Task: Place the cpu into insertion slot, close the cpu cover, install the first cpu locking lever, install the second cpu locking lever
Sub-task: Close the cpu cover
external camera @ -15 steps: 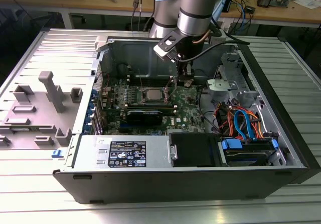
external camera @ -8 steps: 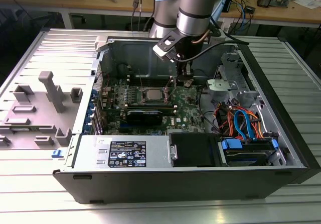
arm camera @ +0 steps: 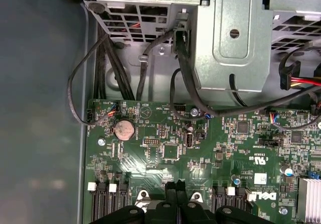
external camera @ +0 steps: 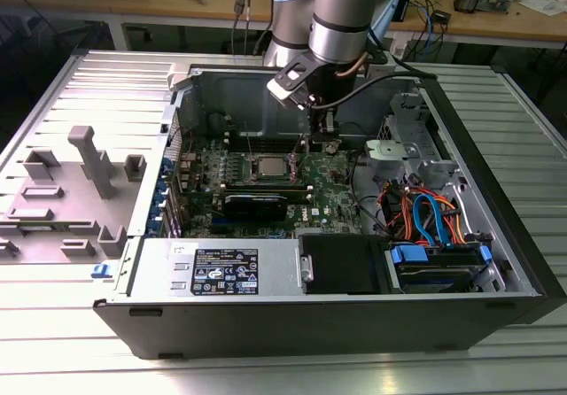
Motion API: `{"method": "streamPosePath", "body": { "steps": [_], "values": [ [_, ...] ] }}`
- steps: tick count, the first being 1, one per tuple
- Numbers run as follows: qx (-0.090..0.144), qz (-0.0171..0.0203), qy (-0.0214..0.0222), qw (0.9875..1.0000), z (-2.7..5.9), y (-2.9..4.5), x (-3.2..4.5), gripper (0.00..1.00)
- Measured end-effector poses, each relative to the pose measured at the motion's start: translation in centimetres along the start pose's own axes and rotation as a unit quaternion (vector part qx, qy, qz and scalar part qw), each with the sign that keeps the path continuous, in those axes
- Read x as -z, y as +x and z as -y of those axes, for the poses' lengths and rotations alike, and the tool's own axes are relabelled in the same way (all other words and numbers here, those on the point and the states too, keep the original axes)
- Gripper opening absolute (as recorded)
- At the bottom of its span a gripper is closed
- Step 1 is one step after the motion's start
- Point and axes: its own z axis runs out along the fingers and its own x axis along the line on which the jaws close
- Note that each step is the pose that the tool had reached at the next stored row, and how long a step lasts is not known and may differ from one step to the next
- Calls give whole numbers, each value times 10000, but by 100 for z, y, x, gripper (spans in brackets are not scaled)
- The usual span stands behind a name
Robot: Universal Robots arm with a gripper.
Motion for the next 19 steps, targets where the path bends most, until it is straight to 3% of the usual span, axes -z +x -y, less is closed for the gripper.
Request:
{"method": "streamPosePath", "body": {
  "steps": [5, 19],
  "values": [
    [0, 0, 0, 10000, 70, 4, -2, 11],
    [0, 0, 0, 10000, 158, 8, -8, 11]
  ]
}}
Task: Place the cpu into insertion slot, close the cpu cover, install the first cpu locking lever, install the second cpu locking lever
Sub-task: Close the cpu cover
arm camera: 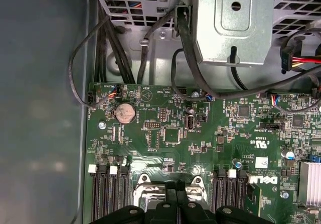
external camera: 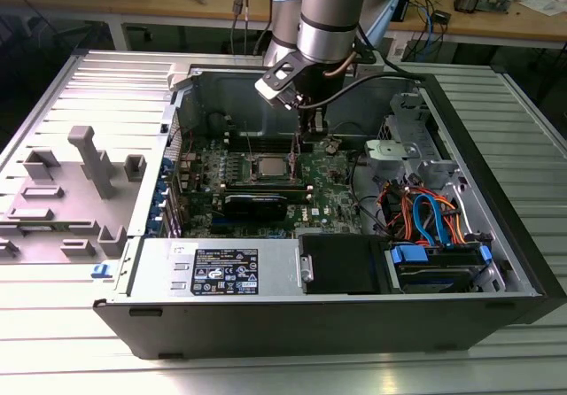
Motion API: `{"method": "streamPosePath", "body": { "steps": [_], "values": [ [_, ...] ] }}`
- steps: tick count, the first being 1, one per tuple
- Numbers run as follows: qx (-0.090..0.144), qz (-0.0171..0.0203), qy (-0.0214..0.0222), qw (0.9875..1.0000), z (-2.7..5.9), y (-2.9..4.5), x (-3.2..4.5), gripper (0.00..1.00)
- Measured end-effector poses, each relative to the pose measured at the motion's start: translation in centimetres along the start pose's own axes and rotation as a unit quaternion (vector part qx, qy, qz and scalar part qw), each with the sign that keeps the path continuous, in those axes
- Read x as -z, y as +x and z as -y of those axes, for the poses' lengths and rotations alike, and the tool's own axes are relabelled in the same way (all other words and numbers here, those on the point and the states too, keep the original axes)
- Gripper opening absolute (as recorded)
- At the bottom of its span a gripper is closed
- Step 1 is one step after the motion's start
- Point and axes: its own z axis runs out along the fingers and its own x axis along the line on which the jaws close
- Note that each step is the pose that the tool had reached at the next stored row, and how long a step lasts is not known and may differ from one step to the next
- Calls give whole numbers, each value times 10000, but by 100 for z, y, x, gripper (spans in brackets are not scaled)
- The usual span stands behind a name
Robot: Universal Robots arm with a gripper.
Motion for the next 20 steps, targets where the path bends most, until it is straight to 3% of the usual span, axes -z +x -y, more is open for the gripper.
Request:
{"method": "streamPosePath", "body": {
  "steps": [10, 20],
  "values": [
    [0, 0, 0, 10000, 42, 2, -5, 11],
    [0, -1, 0, 10000, 284, 15, -30, 11]
  ]
}}
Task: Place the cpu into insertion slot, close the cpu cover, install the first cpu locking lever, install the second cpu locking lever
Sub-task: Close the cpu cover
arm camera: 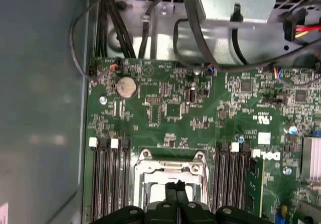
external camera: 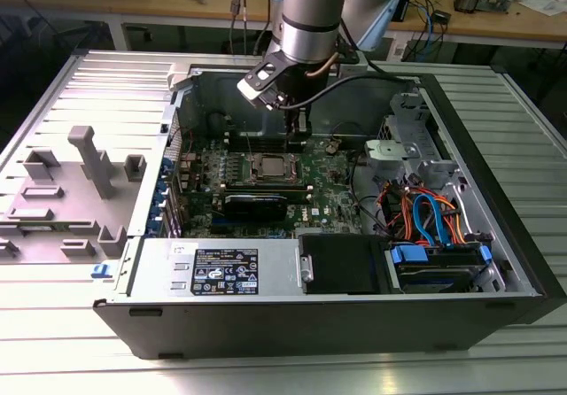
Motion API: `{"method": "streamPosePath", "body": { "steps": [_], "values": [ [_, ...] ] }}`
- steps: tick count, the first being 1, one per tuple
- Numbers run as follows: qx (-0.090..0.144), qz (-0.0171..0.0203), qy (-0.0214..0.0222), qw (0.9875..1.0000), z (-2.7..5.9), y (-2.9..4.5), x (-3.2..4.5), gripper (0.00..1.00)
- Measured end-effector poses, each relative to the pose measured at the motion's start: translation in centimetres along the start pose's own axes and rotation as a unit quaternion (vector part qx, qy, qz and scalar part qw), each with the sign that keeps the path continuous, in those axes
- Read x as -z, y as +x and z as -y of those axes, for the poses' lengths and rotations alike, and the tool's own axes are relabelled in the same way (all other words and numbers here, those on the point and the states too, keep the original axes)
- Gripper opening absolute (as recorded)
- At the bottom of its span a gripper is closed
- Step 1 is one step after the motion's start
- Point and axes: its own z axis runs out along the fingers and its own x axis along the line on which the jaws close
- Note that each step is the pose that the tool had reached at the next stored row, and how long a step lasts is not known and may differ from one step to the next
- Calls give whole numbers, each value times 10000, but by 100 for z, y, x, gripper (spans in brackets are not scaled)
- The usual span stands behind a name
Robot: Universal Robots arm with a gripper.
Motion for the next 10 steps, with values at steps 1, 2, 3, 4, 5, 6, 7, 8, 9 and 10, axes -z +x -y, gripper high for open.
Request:
{"method": "streamPosePath", "body": {
  "steps": [1, 2, 3, 4, 5, 6, 7, 8, 9, 10],
  "values": [
    [1, 0, -1, 10000, 23, 2, -6, 11],
    [1, 0, 0, 10000, 42, 2, -10, 11],
    [1, 0, 0, 10000, 59, 3, -13, 11],
    [1, 0, 0, 10000, 77, 4, -16, 11],
    [1, 0, 0, 10000, 92, 5, -19, 11],
    [0, 0, 0, 10000, 98, 6, -20, 11],
    [1, 1, 0, 10000, 103, 6, -21, 11],
    [1, 0, 0, 10000, 113, 7, -24, 11],
    [1, 0, -1, 10000, 123, 7, -26, 11],
    [1, 0, -1, 10000, 133, 8, -28, 11]
  ]
}}
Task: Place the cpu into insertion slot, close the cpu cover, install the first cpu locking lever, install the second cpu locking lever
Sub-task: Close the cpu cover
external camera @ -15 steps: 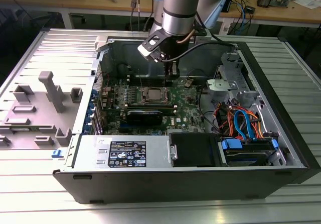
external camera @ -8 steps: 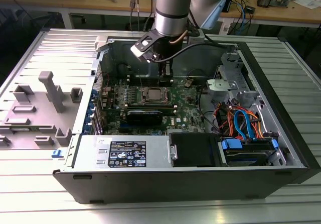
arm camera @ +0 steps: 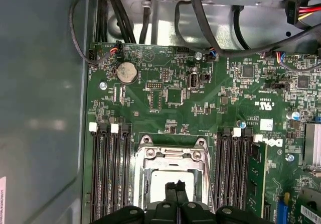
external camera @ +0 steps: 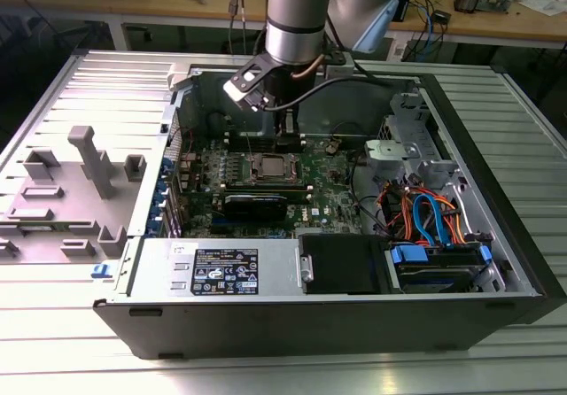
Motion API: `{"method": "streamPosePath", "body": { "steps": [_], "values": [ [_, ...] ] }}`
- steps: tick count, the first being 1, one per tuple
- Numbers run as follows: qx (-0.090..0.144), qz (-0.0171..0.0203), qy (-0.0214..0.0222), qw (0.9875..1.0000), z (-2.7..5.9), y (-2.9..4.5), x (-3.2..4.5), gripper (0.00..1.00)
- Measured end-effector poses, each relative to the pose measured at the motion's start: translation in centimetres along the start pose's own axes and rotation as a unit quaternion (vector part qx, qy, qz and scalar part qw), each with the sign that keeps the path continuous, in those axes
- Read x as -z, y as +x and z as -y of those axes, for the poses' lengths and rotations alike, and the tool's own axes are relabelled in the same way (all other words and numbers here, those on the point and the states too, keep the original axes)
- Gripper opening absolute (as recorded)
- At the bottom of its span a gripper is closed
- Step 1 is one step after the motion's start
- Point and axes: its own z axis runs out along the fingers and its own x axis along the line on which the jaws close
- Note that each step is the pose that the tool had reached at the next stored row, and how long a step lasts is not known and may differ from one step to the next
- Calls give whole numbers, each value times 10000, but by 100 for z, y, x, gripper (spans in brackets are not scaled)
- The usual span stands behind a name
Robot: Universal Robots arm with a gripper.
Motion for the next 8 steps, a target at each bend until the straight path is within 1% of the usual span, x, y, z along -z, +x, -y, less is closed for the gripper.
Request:
{"method": "streamPosePath", "body": {
  "steps": [8],
  "values": [
    [4, -1, 0, 10000, 146, 8, -25, 11]
  ]
}}
